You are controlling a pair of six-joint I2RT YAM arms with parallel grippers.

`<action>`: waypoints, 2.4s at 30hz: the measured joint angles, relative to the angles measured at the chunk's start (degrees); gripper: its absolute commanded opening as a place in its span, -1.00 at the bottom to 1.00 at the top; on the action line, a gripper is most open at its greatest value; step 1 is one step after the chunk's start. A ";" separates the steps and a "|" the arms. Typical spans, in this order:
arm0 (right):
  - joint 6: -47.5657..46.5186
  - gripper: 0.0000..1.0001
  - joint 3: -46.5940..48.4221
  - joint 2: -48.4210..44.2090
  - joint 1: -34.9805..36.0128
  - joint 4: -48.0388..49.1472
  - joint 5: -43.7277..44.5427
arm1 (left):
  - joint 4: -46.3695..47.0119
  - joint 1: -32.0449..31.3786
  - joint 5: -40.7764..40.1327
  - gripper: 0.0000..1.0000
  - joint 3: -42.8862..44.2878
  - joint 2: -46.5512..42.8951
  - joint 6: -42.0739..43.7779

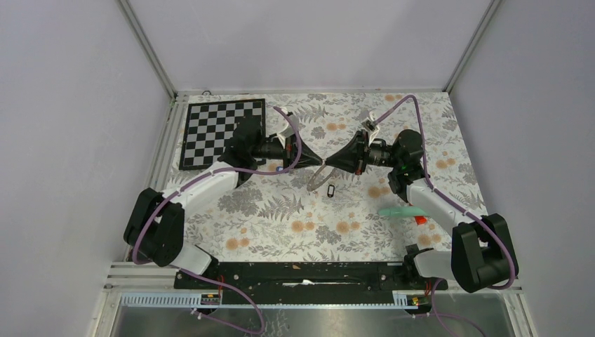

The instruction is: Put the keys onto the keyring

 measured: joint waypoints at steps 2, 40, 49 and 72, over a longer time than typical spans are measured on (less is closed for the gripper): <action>-2.23 -0.38 0.00 -0.35 -0.09 -2.71 0.37 | -6.64 -0.17 -0.46 -1.00 1.92 0.00 5.05; -29.00 -0.32 0.50 -4.85 1.70 -26.47 -0.02 | -54.25 -10.62 -22.43 -1.00 16.20 -2.14 36.50; -29.66 -0.47 0.50 -4.85 1.88 -26.53 -0.02 | -53.46 -10.67 -21.88 -1.00 16.20 -1.84 34.80; -19.93 -1.00 -0.20 -4.33 1.53 -17.09 -0.13 | -43.01 -5.03 -13.38 -0.24 13.14 -2.27 26.45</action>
